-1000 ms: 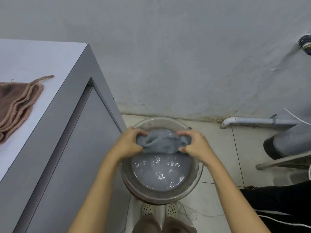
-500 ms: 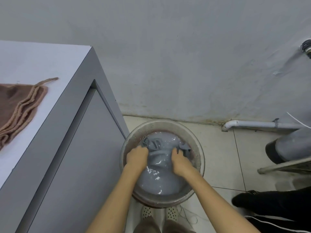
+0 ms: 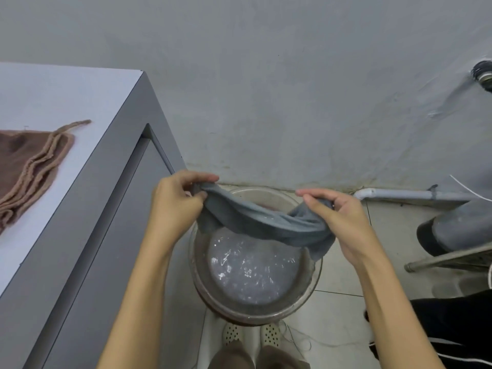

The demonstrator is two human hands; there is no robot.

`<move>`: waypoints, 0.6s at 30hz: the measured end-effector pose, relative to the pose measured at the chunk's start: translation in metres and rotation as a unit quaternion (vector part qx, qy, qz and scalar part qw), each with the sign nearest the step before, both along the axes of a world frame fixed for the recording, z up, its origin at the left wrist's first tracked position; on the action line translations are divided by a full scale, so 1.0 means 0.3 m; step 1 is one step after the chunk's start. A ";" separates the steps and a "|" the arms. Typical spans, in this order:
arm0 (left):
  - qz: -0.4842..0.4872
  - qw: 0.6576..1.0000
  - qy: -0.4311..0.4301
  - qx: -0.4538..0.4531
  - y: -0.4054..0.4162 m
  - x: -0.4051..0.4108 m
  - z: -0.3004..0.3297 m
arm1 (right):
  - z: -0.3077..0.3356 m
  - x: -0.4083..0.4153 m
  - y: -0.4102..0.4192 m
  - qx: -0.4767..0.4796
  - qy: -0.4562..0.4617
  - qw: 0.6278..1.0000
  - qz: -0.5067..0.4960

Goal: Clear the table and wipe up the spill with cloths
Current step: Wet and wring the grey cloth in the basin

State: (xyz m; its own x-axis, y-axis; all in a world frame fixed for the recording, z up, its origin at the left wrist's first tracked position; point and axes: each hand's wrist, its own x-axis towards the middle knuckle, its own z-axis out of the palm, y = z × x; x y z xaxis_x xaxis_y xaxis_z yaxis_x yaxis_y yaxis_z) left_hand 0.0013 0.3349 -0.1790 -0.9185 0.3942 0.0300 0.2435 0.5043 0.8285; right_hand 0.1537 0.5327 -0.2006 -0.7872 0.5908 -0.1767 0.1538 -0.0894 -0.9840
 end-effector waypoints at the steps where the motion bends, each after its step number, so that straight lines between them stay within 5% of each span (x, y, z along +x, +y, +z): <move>1: -0.002 1.000 -0.011 0.027 0.002 0.003 0.017 | 0.007 0.004 0.003 -0.008 0.016 1.000 -0.010; 7: 0.063 0.997 0.040 0.002 -0.010 -0.009 0.022 | 0.007 0.028 0.036 -0.013 0.046 0.997 -0.067; 14: 0.089 0.976 -0.170 0.098 -0.034 -0.025 -0.038 | -0.083 0.026 0.075 -0.041 0.016 0.989 -0.141; 18: 0.093 0.979 -0.170 0.058 -0.029 -0.028 -0.096 | -0.144 0.010 0.054 0.004 -0.020 0.990 -0.143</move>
